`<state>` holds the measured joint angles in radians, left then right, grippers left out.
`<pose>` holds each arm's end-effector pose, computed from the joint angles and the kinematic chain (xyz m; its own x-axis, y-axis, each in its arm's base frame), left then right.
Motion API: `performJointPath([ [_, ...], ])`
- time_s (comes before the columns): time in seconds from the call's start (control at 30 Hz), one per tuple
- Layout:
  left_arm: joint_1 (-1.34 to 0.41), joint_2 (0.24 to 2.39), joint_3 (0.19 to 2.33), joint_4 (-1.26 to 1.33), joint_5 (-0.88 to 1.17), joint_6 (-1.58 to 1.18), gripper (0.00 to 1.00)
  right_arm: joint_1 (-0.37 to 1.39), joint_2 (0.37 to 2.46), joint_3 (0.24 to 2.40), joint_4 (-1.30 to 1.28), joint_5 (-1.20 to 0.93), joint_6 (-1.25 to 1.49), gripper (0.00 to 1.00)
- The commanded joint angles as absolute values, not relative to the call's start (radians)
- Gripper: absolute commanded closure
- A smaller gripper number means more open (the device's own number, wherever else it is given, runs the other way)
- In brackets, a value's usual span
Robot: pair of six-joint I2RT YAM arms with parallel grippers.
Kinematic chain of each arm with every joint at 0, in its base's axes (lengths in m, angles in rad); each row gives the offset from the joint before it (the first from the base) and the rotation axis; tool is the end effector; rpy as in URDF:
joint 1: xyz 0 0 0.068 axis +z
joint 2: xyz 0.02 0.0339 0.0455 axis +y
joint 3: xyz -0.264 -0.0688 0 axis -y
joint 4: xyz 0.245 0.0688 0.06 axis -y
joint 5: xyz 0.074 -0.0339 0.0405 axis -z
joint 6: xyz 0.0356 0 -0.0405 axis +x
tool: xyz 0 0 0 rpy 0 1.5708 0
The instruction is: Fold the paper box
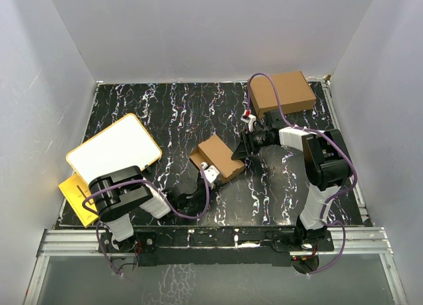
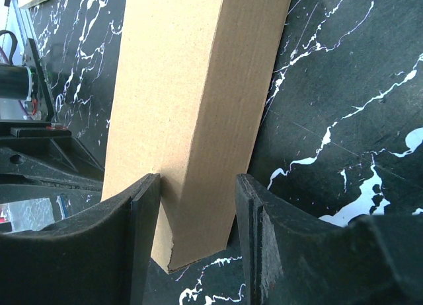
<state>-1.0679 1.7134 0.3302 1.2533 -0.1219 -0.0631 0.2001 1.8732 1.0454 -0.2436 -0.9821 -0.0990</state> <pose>0.1342 -0.2350 0.1311 -0.1135 0.0764 -0.9906 0.8060 0.5900 -0.0468 0.3405 0.0993 0.1434 -0.8067 -0.2196 -0.5487 -0.5833 0.4455 0.6792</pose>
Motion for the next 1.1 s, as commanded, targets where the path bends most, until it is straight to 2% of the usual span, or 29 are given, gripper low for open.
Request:
performJointPath([
  [0.0,-1.057,1.715,0.321,1.299,-0.105,-0.096,1.00,0.189,1.901,1.072,-0.233,-0.897,-0.134,0.49],
  [0.47,-1.048,1.707,0.336,1.273,-0.085,-0.114,1.00,0.190,1.902,1.072,-0.235,-0.900,-0.135,0.49],
  [1.07,-1.046,1.604,0.517,0.867,-0.124,-0.164,1.00,0.194,1.899,1.071,-0.236,-0.912,-0.137,0.49],
])
